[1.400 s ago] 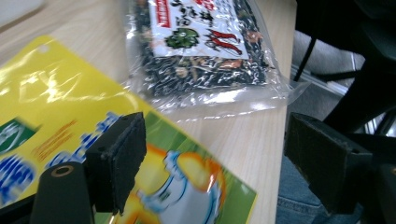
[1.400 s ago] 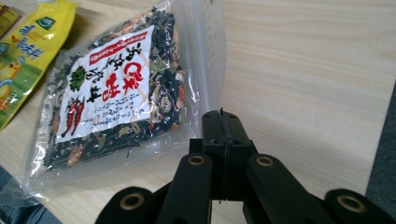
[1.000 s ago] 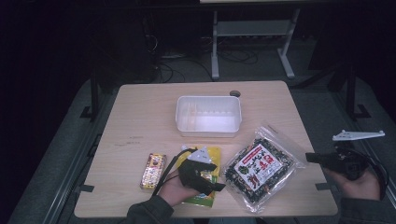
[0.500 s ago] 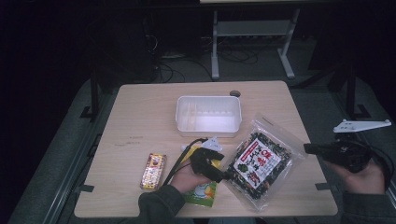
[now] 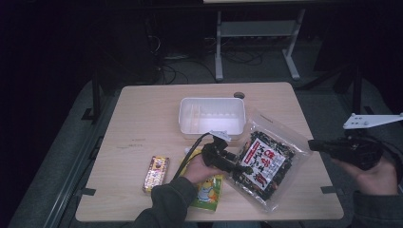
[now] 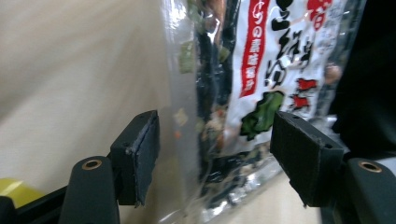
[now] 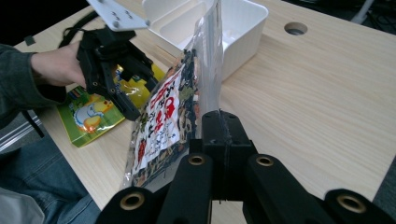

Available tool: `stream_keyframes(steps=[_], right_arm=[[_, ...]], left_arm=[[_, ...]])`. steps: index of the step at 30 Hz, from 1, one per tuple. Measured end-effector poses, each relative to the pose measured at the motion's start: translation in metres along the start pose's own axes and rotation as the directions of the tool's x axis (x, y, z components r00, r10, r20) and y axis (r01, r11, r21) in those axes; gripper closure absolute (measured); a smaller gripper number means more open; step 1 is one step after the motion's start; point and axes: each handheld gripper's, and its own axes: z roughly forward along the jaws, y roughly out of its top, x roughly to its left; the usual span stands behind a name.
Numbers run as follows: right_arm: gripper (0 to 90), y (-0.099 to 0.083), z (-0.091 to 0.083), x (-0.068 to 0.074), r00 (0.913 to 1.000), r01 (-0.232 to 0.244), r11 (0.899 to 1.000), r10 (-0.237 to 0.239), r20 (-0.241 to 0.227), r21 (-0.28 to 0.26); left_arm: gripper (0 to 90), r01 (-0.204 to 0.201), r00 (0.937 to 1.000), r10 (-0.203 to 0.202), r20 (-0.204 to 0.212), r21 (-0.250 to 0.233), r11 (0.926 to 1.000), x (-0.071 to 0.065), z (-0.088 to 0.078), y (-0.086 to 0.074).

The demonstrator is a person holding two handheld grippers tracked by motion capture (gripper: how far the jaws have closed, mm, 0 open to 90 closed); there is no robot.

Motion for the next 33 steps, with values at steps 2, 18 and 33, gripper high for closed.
stream_keyframes(steps=[2, 18, 33], right_arm=[[90.0, 0.001, 0.000, 0.000, 1.0000, 0.002, 1.000, -0.002, -0.003, 0.000], [89.9, 0.017, 0.007, -0.008, 0.9998, 0.020, 1.000, -0.020, -0.007, -0.023], [57.5, 0.010, 0.018, -0.029, 0.9978, -0.042, 0.998, 0.040, -0.052, -0.043]], left_arm=[[34.1, -0.002, 1.0000, 0.002, 0.009, 0.000, 1.0000, 0.000, 0.000, 0.000], [72.7, -0.090, 0.9957, 0.091, 0.018, -0.037, 0.9952, -0.006, -0.015, 0.000], [74.9, -0.165, 0.9862, 0.164, -0.021, -0.026, 0.9860, -0.017, -0.017, 0.001]])
